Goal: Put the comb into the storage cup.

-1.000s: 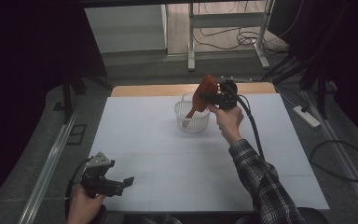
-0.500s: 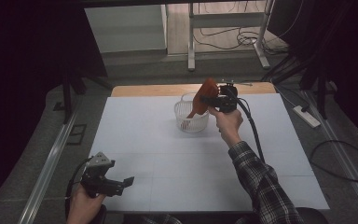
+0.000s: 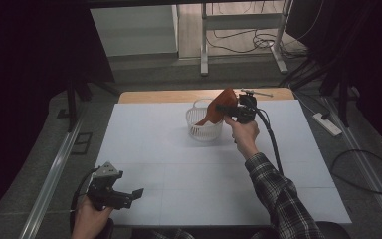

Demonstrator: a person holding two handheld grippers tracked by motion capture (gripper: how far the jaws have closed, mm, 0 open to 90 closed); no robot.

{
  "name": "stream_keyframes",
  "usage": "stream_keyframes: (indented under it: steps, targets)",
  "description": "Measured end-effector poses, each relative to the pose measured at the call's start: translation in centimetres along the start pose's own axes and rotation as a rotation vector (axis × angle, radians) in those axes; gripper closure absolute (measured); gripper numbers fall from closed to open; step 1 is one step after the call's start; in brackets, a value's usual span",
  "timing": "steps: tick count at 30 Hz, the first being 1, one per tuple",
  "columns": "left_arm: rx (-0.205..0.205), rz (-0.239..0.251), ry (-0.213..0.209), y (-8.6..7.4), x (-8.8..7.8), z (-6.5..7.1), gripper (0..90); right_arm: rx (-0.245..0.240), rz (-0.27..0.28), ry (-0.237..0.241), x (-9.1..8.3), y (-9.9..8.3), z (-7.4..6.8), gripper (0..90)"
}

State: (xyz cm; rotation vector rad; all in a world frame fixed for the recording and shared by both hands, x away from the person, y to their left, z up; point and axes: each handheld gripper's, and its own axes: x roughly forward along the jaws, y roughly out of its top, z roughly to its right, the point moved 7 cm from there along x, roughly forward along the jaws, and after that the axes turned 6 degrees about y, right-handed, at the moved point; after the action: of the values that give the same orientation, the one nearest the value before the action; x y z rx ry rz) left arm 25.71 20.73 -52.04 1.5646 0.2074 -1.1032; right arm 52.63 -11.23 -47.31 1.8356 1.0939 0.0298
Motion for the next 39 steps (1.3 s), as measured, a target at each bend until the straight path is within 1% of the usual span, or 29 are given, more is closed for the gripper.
stream_keyframes:
  steps: [2,5,8,15,22,26,34,39]
  targets:
    - [-0.001,0.0,-0.001,0.0,0.0,0.0,0.4,-0.006,0.001,-0.004,-0.1,-0.1,0.1,44.2]
    - [0.001,0.0,0.002,0.0,0.0,0.0,0.4,-0.03,0.0,-0.019,-0.1,-0.1,0.2,41.0]
    - [0.002,0.001,0.003,0.0,0.0,0.0,0.4,-0.044,-0.001,-0.029,-0.2,-0.1,0.3,38.4]
    - [0.003,0.002,0.001,0.0,0.0,0.0,0.4,-0.051,-0.03,-0.039,0.0,-0.4,0.7,29.4]
    - [0.003,0.001,0.001,0.0,0.0,0.0,0.4,-0.065,-0.023,-0.015,-0.4,0.0,0.4,24.1]
    - [0.002,0.002,0.001,0.0,0.0,0.0,0.5,-0.071,-0.029,0.005,-0.6,0.1,0.2,21.1]
    - [-0.001,0.007,-0.004,0.0,-0.1,0.0,0.5,-0.13,-0.036,0.006,-1.3,0.3,-0.1,18.9]
    - [0.002,0.005,-0.005,0.0,-0.1,0.0,0.5,-0.173,-0.057,-0.006,-1.5,0.1,-0.3,16.2]
